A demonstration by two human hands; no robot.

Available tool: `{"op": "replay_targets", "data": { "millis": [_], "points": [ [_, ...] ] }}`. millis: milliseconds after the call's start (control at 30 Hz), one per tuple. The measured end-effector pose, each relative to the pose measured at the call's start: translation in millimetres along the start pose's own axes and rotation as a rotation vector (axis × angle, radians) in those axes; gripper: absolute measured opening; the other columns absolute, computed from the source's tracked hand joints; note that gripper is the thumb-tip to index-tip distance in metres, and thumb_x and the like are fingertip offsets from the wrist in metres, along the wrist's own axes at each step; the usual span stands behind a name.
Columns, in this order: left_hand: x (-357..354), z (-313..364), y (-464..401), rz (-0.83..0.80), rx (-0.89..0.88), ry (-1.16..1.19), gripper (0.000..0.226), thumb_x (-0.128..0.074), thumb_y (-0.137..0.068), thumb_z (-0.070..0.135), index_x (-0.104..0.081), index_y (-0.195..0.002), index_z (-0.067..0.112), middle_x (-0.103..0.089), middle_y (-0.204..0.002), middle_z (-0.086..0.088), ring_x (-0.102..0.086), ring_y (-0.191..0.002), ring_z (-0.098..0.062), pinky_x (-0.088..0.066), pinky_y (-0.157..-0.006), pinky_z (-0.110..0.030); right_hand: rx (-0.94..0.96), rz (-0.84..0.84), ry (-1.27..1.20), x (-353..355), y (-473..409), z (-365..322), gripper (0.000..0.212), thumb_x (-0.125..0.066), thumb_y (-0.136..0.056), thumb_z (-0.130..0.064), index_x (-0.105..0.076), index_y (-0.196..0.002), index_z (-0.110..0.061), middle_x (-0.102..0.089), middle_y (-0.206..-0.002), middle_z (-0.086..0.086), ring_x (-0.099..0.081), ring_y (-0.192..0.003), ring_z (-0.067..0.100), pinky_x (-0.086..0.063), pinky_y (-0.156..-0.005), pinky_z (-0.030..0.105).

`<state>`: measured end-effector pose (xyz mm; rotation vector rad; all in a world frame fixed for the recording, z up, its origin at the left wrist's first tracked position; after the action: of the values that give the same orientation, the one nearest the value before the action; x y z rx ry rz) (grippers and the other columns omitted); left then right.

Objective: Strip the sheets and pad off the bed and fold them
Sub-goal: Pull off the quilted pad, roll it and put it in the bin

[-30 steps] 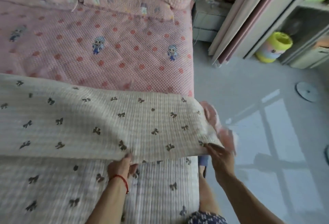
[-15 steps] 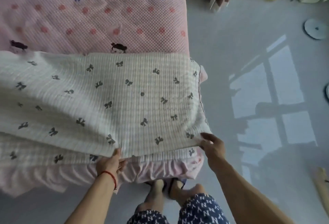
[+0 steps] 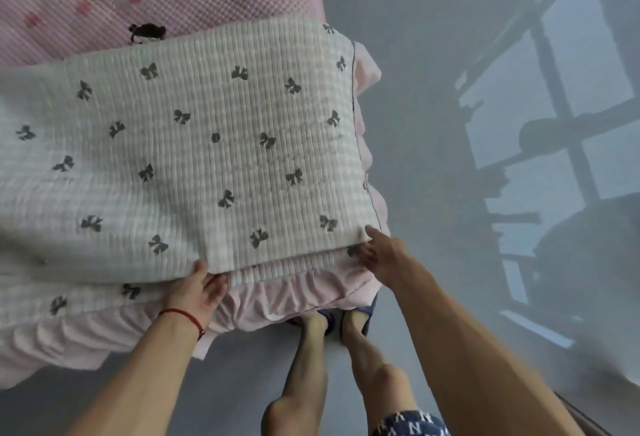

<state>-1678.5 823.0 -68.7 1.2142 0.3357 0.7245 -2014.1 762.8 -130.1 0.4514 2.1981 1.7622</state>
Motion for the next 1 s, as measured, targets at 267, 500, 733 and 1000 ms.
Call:
{"op": "replay_targets", "data": {
  "millis": [267, 500, 733, 1000],
  "points": [
    [8, -9, 14, -0.007, -0.161, -0.050, 0.033, -0.056, -0.102, 0.029, -0.058, -0.124, 0.005, -0.066, -0.119, -0.013, -0.064, -0.109, -0.022, -0.050, -0.085, -0.032, 0.102, 0.089, -0.087, 37, 2, -41, 0.017, -0.075, -0.088, -0.004, -0.059, -0.086, -0.001, -0.046, -0.059, 0.005, -0.041, -0.041, 0.011, -0.039, -0.038, 0.020],
    [20, -36, -10, 0.090, -0.098, -0.194, 0.036, -0.048, -0.106, 0.026, -0.056, -0.125, -0.004, -0.064, -0.122, -0.021, -0.060, -0.114, -0.030, -0.051, -0.087, -0.036, 0.002, 0.052, -0.063, 44, -16, 6, 0.011, -0.067, -0.096, -0.007, -0.059, -0.089, -0.006, -0.055, -0.066, 0.005, -0.049, -0.052, 0.011, -0.051, -0.046, 0.023],
    [18, -32, -4, 0.185, -0.193, -0.275, 0.017, -0.052, -0.104, 0.013, -0.057, -0.100, -0.002, -0.065, -0.108, -0.025, -0.066, -0.099, -0.034, -0.050, -0.097, -0.045, 0.003, 0.080, -0.073, 45, -28, -1, 0.014, -0.065, -0.096, -0.001, -0.057, -0.099, 0.010, -0.058, -0.075, 0.017, -0.059, -0.057, 0.023, -0.056, -0.042, 0.029],
    [26, -31, -19, 0.238, -0.287, -0.388, 0.016, -0.058, -0.100, 0.010, -0.064, -0.098, -0.004, -0.073, -0.093, -0.025, -0.075, -0.081, -0.035, -0.061, -0.076, -0.053, 0.121, 0.226, 0.157, 50, -14, -2, 0.023, -0.068, -0.093, -0.004, -0.055, -0.105, 0.010, -0.065, -0.109, 0.030, -0.068, -0.075, 0.037, -0.064, -0.061, 0.044]
  ]
}}
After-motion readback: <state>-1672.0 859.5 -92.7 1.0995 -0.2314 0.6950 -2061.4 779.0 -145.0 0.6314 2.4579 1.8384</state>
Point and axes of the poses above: each hand's wrist, its own y-axis away from the middle knuckle, its own x-axis out of the back of the hand, z = x × y, the point moved 5 cm from there along -y, towards the middle knuckle
